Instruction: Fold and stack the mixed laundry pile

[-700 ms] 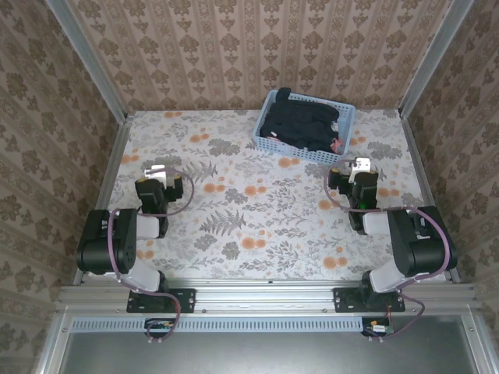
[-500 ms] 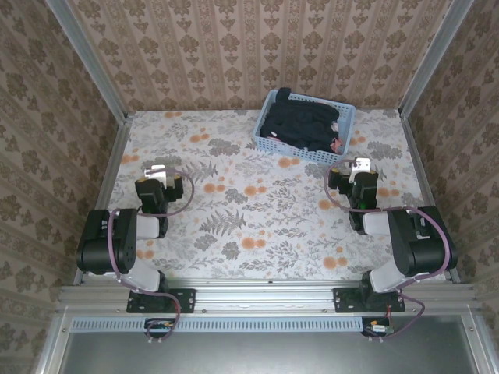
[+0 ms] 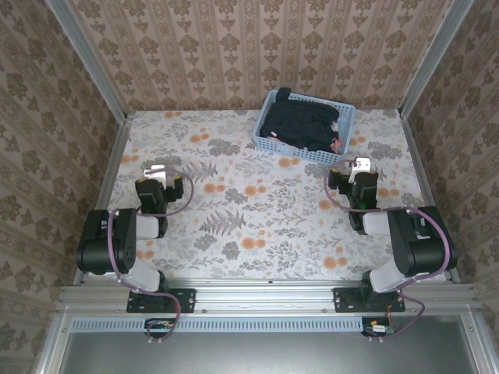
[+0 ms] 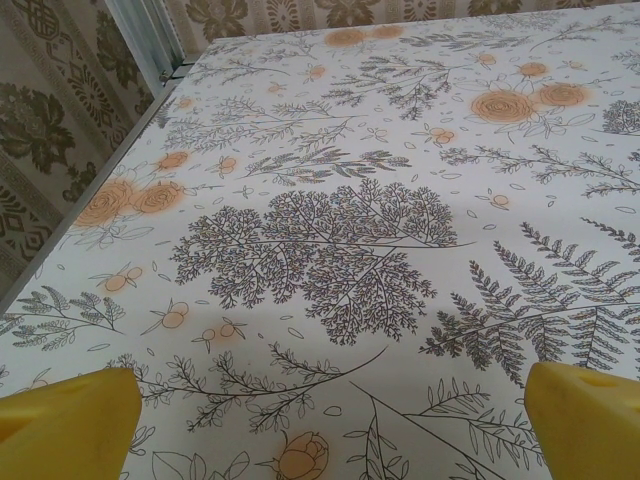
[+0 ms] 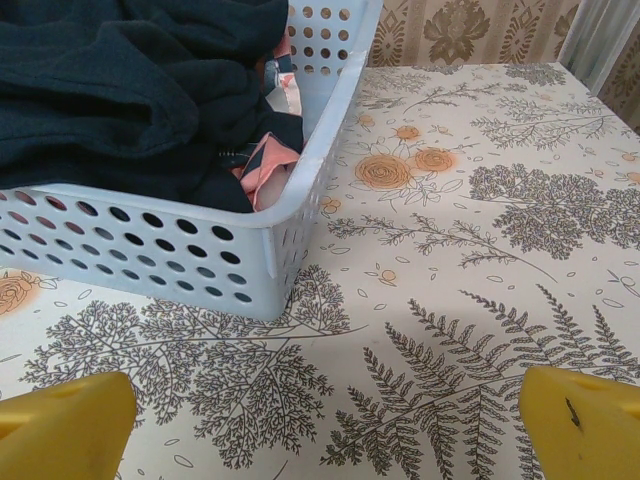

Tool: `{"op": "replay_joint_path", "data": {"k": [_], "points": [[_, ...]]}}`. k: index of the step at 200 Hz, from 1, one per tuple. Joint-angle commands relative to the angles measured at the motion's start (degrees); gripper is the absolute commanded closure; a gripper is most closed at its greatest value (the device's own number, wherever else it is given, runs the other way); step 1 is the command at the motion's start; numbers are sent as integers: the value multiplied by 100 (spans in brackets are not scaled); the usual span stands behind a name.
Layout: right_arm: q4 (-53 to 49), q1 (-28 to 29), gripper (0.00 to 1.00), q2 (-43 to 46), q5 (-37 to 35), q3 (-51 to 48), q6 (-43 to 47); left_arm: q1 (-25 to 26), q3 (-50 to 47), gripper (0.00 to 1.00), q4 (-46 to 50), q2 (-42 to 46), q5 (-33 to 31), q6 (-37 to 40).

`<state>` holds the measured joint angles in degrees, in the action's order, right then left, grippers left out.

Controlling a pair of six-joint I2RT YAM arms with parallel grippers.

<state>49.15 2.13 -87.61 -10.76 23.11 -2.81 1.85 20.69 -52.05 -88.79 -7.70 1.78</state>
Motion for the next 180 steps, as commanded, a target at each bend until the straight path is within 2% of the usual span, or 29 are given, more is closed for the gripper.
{"op": "replay_joint_path", "data": {"k": [1, 31, 42, 52, 80, 111, 124, 140, 162, 180], "points": [[156, 6, 0, 5, -57, -70, -62, -32, 142, 0, -13, 26, 85, 33], [27, 34, 0, 269, -342, -112, -140, 58, 153, 0, 116, 241, -105, 87], [299, 121, 0, 319, -436, -269, -42, 189, 258, 0, 563, 562, -325, 158], [184, 244, 0, 530, -810, -305, -3, 315, 410, 0, 1012, 816, -645, 210], [-2255, 262, 0, 1785, -1172, 324, -400, 625, 771, 0, 1743, 1288, -1373, 220], [-4044, 240, 0, 2328, -1307, 1042, -1133, 771, 1330, 0, 2448, 1404, -1102, -632], [-5025, 179, 0, 2131, -1310, 1700, -1656, 1039, 1773, 0, 2973, 1262, -1102, -756], [-6187, 6, 1, 1526, -879, 2711, -1988, 1403, 2349, 0, 3582, 972, -1104, -899], [-7096, -283, 12, 294, 186, 4034, -1973, 1860, 2876, 0, 4061, 626, -1021, -1023], [-7659, -345, 22, -695, 663, 5062, -1899, 2107, 3066, 0, 4246, 449, -994, -1224]]}}
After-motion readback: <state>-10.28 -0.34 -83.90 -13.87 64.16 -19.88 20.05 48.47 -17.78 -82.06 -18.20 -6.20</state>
